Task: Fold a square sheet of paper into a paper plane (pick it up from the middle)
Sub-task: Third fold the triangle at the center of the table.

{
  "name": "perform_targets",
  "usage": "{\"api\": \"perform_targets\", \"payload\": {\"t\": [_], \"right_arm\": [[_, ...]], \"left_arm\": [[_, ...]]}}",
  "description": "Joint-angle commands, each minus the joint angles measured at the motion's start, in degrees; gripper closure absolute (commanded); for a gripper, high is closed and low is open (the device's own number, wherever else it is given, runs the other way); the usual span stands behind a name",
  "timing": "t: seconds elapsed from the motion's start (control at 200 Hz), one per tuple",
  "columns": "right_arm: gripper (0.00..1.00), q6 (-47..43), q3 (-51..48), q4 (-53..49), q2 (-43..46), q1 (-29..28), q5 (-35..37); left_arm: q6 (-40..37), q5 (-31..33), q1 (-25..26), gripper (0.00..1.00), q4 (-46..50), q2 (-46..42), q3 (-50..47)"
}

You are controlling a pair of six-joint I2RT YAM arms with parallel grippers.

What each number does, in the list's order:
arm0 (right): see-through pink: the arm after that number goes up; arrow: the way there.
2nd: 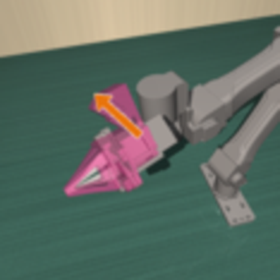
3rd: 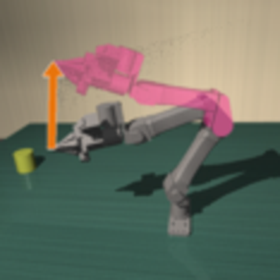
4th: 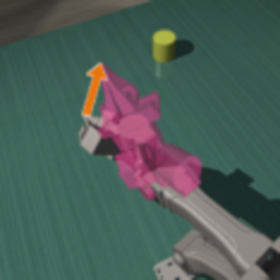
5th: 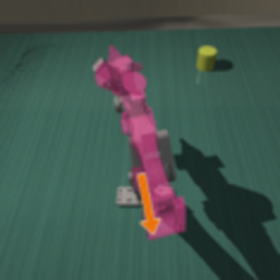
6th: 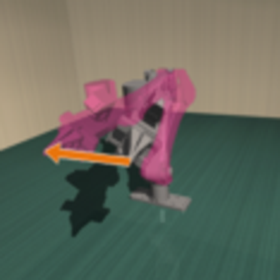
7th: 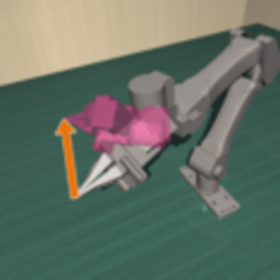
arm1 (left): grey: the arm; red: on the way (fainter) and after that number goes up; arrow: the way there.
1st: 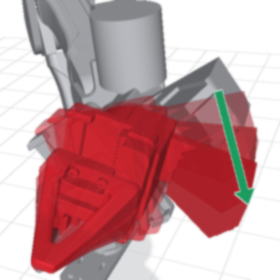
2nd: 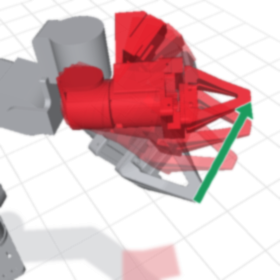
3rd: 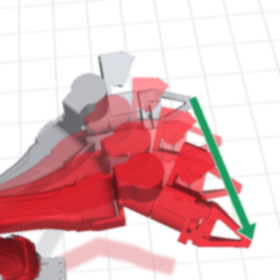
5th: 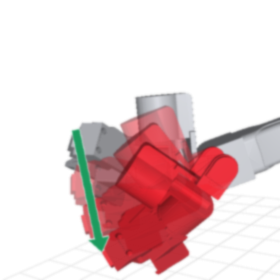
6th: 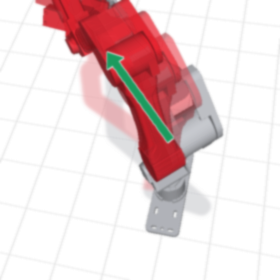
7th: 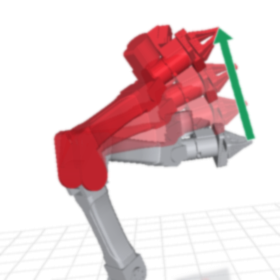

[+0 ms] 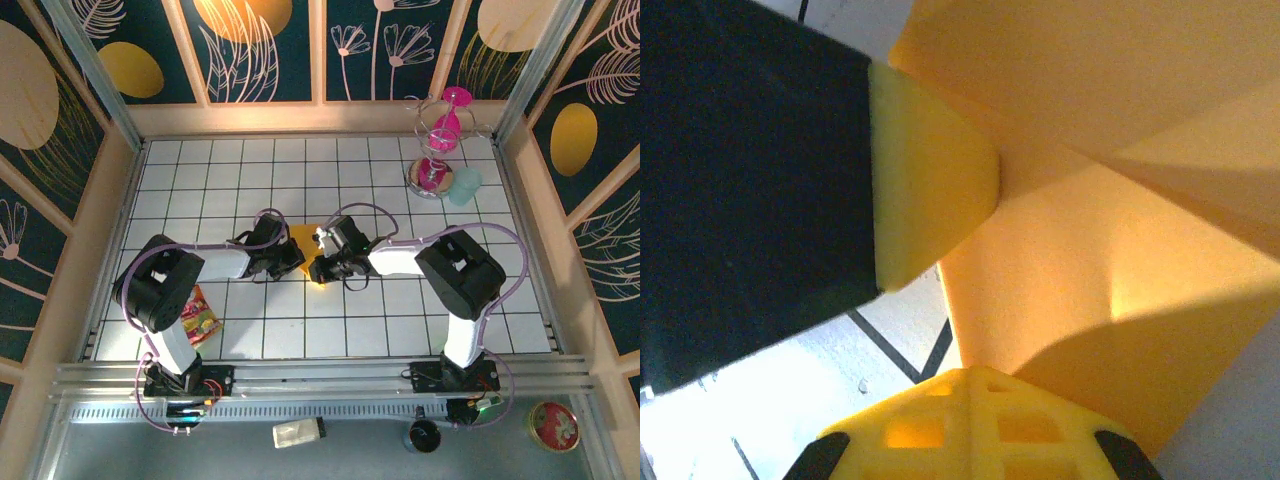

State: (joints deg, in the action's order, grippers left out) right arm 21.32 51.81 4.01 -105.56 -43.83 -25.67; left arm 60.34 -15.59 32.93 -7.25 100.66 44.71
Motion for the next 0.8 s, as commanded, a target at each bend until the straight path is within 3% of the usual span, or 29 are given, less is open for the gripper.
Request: {"api": "perform_targets", "payload": {"t": [0.0, 0.415, 0.581, 0.796], "right_arm": [[1.00, -0.93, -2.96, -6.27, 2.54, 0.11, -1.50], [1.00, -0.23, -10.23, -9.71, 10.22, 0.41, 0.88], [1.00, 0.40, -9.22, -5.32, 16.63, 0.51, 1.97], [1.00, 2.70, -4.67, -1.57, 9.73, 0.48, 3.61]], "left_arm": [[-0.22, 3.64, 0.05, 0.99, 4.62, 1.81, -2.17], [-0.41, 3.21, -0.04, 0.99, 4.39, 0.85, -2.08], [-0.57, 2.50, 0.03, 0.99, 3.99, 0.42, -1.91], [-0.71, 1.85, -0.05, 0.99, 3.55, 0.27, -1.64]]}}
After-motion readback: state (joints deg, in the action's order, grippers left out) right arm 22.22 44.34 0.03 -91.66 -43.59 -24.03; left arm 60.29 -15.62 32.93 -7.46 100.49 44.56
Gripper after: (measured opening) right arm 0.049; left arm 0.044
